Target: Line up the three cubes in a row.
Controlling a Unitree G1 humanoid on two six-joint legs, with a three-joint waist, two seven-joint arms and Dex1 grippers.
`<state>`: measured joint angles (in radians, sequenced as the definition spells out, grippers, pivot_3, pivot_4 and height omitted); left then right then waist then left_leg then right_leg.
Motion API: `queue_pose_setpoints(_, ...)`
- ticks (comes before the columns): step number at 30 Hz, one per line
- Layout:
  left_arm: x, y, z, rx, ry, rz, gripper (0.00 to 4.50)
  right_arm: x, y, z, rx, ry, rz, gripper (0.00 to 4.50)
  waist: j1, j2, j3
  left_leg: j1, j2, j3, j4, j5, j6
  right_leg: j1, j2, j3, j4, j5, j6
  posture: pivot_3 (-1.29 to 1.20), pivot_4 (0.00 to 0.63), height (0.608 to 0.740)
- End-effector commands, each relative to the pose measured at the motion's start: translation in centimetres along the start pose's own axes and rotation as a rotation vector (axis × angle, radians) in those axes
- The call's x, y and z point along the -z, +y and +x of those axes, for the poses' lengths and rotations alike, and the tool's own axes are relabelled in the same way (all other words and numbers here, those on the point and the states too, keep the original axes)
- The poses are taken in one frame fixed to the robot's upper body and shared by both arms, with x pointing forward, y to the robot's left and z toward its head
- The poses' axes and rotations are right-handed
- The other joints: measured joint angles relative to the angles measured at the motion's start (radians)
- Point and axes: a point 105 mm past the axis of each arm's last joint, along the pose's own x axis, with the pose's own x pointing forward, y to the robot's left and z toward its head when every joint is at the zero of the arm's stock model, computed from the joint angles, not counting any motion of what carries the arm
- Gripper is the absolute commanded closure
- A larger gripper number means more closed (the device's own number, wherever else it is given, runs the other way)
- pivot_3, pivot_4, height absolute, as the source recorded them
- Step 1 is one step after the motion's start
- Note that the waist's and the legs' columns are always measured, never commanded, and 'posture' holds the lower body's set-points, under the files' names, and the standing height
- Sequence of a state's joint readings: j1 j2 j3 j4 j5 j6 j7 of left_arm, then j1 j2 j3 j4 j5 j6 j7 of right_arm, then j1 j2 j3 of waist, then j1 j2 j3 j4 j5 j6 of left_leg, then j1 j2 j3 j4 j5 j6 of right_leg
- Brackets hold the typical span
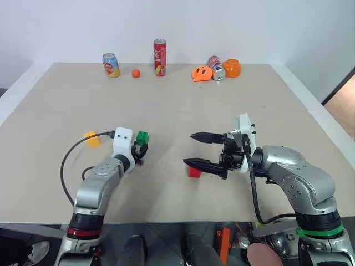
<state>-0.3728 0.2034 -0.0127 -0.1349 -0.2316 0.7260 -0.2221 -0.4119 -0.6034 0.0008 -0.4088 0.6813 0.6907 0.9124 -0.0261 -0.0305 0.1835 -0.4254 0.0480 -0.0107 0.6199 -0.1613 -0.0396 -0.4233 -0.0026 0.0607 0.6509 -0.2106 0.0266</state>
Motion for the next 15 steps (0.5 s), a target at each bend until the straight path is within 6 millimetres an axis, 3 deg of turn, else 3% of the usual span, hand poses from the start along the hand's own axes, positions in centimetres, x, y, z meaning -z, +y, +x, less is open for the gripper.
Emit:
queue_pose_setpoints(1, -0.9, -0.4, 0.5, 0.012, -0.026, 0.043, 3.25, -1.2, 0.2, 0.2, -0.018, -0.031, -0.049, 0.00, 0.000, 0.000, 0.000, 0.000, 0.000, 0.000, 0.000, 0.000, 0.000, 0.000, 0.000, 0.000, 0.000, 0.000, 0.000, 0.00, 0.150, 0.740)
queue_pose_setpoints(8, -2.3, 0.5, 0.5, 0.019, -0.098, 0.131, 3.25, -1.3, 0.0, 0.2, -0.019, -0.030, -0.055, 0.00, -0.001, 0.000, 0.000, 0.000, 0.000, 0.000, 0.000, 0.000, 0.000, 0.000, 0.000, 0.000, 0.000, 0.000, 0.000, 0.00, 0.150, 0.740)
queue_pose_setpoints(12, -4.9, 0.0, -0.8, 0.185, -0.267, 0.204, 3.25, -1.1, 0.6, -0.4, -0.058, -0.006, -0.044, 0.00, -0.001, 0.000, 0.000, 0.000, 0.000, 0.000, 0.000, 0.000, 0.000, -0.001, 0.000, 0.000, 0.000, 0.000, 0.000, 0.00, 0.150, 0.740)
queue_pose_setpoints(15, -5.5, 0.1, -2.3, 0.342, -0.328, 0.289, 3.25, -0.8, 1.1, -1.2, -0.090, 0.030, -0.044, 0.00, 0.000, 0.000, 0.000, -0.002, 0.000, 0.000, -0.001, 0.000, 0.000, -0.003, 0.000, 0.000, 0.000, 0.000, 0.000, 0.00, 0.150, 0.740)
